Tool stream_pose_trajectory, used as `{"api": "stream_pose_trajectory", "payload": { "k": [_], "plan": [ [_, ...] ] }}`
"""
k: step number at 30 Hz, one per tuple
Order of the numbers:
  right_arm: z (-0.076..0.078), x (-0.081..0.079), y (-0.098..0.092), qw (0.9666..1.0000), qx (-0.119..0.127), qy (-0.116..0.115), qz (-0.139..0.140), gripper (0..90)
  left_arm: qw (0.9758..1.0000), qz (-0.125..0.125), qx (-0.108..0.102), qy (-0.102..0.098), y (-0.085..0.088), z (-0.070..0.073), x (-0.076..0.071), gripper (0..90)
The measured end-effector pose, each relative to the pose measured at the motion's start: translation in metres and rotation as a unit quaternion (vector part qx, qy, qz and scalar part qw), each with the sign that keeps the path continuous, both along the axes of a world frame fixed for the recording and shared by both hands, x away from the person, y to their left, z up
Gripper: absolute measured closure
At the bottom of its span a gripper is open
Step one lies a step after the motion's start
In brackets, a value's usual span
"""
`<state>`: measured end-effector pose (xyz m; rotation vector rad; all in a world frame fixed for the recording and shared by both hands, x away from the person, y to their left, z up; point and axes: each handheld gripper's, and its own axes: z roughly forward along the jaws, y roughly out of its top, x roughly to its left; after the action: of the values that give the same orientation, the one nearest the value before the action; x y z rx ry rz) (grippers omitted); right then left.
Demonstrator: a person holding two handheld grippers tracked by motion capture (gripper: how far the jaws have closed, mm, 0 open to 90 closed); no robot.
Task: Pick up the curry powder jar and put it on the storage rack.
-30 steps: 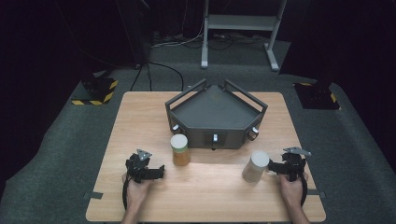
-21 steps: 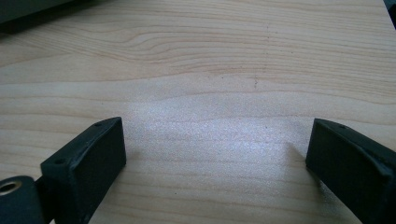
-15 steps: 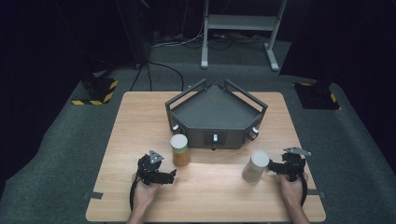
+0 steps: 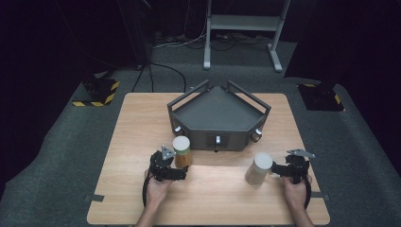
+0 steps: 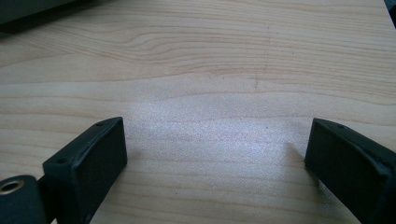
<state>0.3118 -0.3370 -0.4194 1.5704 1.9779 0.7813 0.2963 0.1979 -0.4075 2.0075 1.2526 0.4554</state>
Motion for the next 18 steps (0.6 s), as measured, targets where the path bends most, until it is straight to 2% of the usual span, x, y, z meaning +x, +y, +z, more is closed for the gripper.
{"api": "stream_pose_trajectory", "payload": {
  "k": [8,18],
  "plan": [
    [0.0,0.0,0.0,1.0,0.0,0.0,0.0,5.0,0.9997,0.016,-0.006,-0.017,-0.017,0.003,0.01,10.8],
    [0.0,0.0,0.0,1.0,0.0,0.0,0.0,5.0,0.9988,0.034,-0.022,-0.027,-0.019,0.002,0.014,19.7]
  ]
}}
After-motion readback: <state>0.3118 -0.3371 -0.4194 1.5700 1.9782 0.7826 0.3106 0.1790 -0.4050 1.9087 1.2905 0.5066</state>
